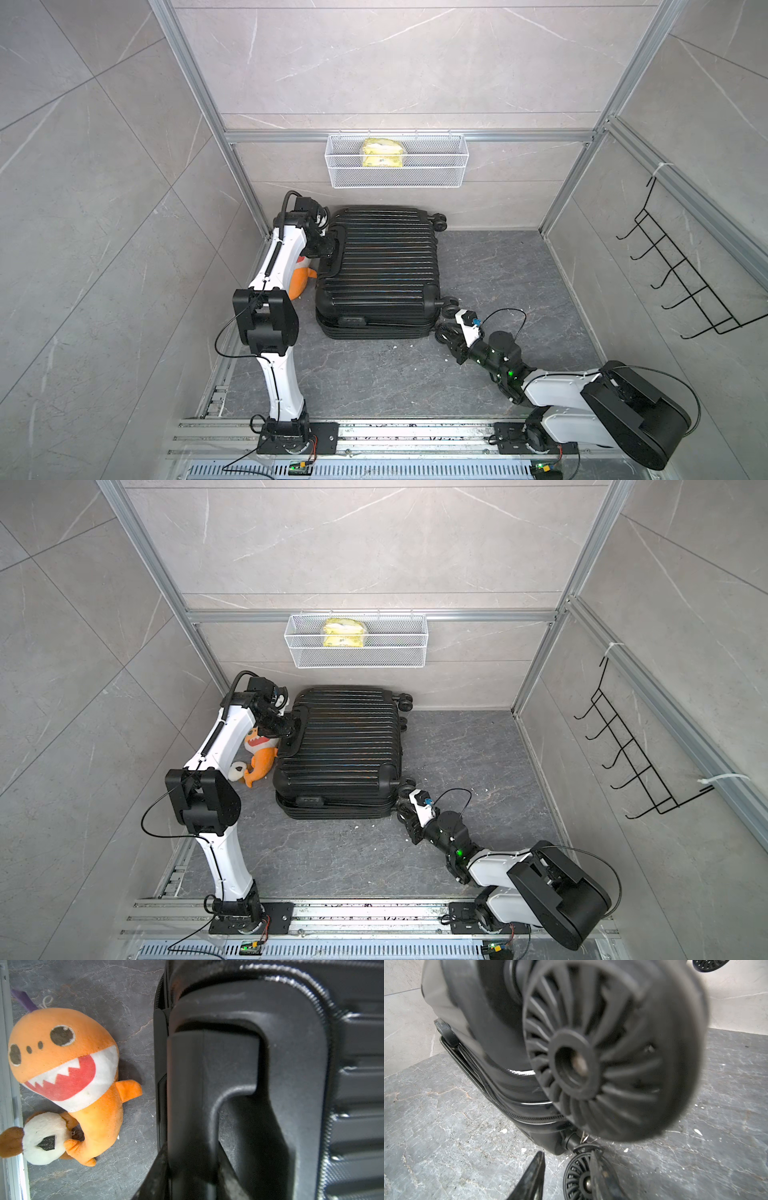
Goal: Close the suitcase zippers
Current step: Zip the zipper on the suitcase.
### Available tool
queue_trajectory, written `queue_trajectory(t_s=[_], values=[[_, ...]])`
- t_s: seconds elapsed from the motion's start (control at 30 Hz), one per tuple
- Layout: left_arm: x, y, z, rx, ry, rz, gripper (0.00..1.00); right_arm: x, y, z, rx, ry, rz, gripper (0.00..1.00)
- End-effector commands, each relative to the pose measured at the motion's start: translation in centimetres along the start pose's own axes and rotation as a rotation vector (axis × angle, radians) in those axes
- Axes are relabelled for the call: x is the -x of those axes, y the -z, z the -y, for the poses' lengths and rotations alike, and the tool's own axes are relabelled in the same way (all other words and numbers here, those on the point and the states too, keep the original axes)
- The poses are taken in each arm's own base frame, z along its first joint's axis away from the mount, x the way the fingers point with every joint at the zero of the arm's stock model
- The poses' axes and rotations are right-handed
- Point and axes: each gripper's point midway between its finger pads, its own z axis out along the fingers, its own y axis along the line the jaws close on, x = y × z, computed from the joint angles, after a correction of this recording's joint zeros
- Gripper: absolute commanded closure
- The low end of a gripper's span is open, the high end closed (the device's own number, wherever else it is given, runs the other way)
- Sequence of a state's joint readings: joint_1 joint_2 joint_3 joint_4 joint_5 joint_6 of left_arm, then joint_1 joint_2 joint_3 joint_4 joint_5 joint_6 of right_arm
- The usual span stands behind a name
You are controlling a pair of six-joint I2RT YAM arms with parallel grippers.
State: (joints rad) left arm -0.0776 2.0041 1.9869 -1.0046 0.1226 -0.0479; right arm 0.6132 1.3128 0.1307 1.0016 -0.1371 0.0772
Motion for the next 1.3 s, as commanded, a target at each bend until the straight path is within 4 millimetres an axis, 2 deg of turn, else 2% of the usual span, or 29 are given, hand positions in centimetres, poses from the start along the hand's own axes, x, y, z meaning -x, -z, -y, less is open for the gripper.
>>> queue_trajectory(t_s=[0.0, 0.33, 0.47, 0.7, 0.97, 1.13, 1.27], values=[[0.2, 4.3, 5.3, -0.279, -0.028, 0.024, 1.00, 0.3, -0.2, 0.0, -0.006, 0.021, 0.022, 0.62], [-0.7, 6.7, 6.4, -0.386, -0.029, 0.026, 1.00, 0.6, -1.4, 0.4, -0.017, 0.031, 0.044, 0.67], [-0.8, 6.6, 6.4, -0.387, -0.025, 0.022, 1.00, 0.8, -2.1, 0.4, -0.015, 0.042, 0.043, 0.72], [-1.0, 6.3, 6.5, -0.395, -0.017, 0.012, 1.00, 1.5, -2.8, 1.2, -0.059, 0.049, 0.050, 0.72], [-1.0, 6.2, 6.5, -0.397, -0.018, 0.011, 1.00, 0.9, -3.0, 1.8, -0.093, 0.062, 0.012, 0.68], [-1.0, 6.2, 6.4, -0.391, -0.018, 0.013, 1.00, 0.7, -3.5, 1.9, -0.095, 0.060, -0.001, 0.77], [-1.0, 6.1, 6.4, -0.391, -0.018, 0.012, 1.00, 0.5, -3.7, 2.4, -0.119, 0.056, -0.007, 0.77]])
